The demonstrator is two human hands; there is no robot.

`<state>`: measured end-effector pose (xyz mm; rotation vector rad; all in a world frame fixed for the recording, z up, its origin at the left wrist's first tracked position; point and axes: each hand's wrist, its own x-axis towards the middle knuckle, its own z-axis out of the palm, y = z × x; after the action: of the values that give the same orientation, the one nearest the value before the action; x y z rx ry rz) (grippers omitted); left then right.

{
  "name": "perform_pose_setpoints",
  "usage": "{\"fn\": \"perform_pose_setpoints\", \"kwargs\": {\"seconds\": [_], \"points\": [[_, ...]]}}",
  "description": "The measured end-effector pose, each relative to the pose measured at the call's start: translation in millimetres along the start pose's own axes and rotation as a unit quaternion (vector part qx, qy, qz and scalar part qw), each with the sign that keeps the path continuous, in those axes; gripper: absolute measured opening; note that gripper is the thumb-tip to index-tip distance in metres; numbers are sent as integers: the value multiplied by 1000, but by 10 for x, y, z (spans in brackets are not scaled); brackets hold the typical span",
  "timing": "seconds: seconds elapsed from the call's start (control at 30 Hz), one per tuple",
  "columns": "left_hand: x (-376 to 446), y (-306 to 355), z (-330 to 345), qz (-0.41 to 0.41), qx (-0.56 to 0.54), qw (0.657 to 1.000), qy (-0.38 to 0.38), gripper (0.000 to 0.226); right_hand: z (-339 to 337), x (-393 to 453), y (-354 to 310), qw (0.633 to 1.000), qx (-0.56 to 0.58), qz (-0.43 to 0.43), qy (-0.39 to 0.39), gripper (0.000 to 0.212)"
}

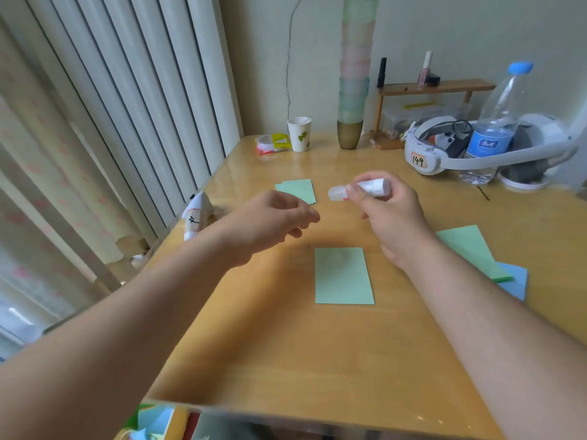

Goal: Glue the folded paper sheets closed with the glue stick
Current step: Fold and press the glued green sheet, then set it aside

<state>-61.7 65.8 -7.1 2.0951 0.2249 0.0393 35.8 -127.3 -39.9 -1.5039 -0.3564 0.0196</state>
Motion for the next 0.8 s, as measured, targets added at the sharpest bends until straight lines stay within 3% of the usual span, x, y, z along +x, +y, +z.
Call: {"fn": "perform_pose_setpoints", "kwargs": {"seconds": [0.17,0.3,0.43,0.5,0.63,0.73,0.8], "points": [[279,69,428,32,-73,995,51,33,7,12,-69,993,99,62,-9,28],[439,132,586,13,-191,979,72,27,46,-7,-2,994,92,50,-34,19],[465,54,630,44,-226,970,72,30,61,-3,26,995,89,19,-42,20],[428,23,591,81,-225,969,59,29,79,-11,64,999,15,-7,-41,20],[352,-55,388,131,-167,974,79,25,100,-40,107,986,-137,-43,-81,20],[313,-156,98,131,-29,983,124,14,98,-67,124,948,-284,-99,-105,23],[324,-256,-69,104,64,974,192,10,117,-71,143,940,-306,-116,-96,22]]}}
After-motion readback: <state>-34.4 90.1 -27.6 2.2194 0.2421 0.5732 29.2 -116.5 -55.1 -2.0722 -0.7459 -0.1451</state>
